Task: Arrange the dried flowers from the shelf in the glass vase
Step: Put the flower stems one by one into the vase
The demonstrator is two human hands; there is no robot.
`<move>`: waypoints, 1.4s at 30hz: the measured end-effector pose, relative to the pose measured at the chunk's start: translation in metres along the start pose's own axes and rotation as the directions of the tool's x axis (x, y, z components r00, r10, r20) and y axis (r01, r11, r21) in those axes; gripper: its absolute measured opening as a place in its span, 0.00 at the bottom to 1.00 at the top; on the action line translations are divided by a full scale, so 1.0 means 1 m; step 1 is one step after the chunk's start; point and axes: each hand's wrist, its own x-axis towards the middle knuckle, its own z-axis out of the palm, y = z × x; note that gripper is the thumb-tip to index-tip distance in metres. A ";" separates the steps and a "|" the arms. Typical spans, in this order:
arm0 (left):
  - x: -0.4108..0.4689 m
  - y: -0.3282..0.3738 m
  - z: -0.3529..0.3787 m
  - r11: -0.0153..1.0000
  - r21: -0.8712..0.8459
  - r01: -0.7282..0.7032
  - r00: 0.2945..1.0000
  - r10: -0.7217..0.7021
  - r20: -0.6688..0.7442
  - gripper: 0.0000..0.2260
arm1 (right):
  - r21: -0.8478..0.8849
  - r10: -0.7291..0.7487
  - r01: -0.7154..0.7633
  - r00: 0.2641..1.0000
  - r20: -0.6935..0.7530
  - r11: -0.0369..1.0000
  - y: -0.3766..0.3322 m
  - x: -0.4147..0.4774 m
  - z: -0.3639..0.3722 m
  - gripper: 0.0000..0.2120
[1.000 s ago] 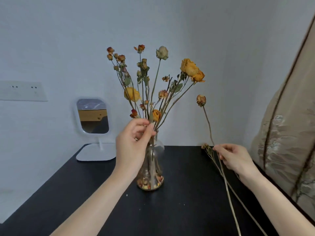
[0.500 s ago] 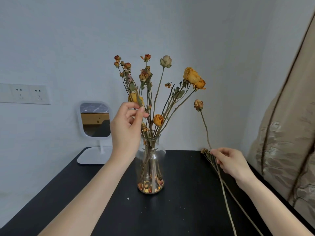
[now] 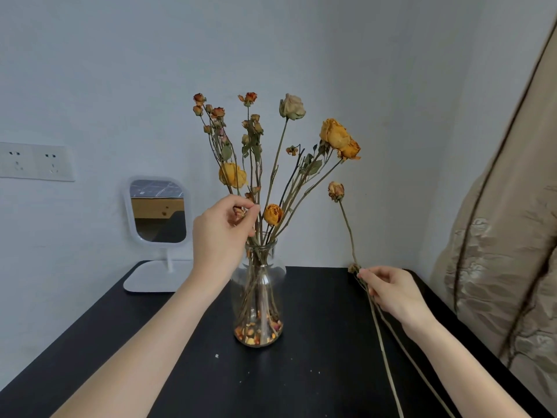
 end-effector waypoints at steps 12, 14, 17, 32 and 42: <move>0.002 -0.007 0.009 0.997 0.072 -0.022 0.995 0.015 0.095 0.04 | -0.006 -0.006 0.006 1.000 -0.014 1.000 -0.001 0.000 0.005 0.07; 0.002 -0.011 0.013 0.980 0.194 -0.035 0.991 0.009 0.134 0.04 | 0.007 -0.010 0.010 1.000 -0.023 1.000 -0.002 -0.001 0.004 0.07; 0.000 -0.018 0.021 0.939 0.338 -0.067 0.982 0.002 0.190 0.05 | 0.036 -0.016 0.017 0.999 -0.036 0.999 -0.002 -0.002 0.005 0.06; -0.047 -0.073 0.008 0.924 0.375 0.077 0.986 -0.126 0.107 0.24 | 0.182 -0.188 0.211 0.973 -0.132 0.960 -0.037 -0.005 -0.001 0.08; -0.007 -0.087 0.046 0.932 -0.044 0.360 0.854 -0.310 0.418 0.29 | 0.248 -0.508 0.543 0.840 -0.193 0.803 -0.142 0.003 -0.004 0.09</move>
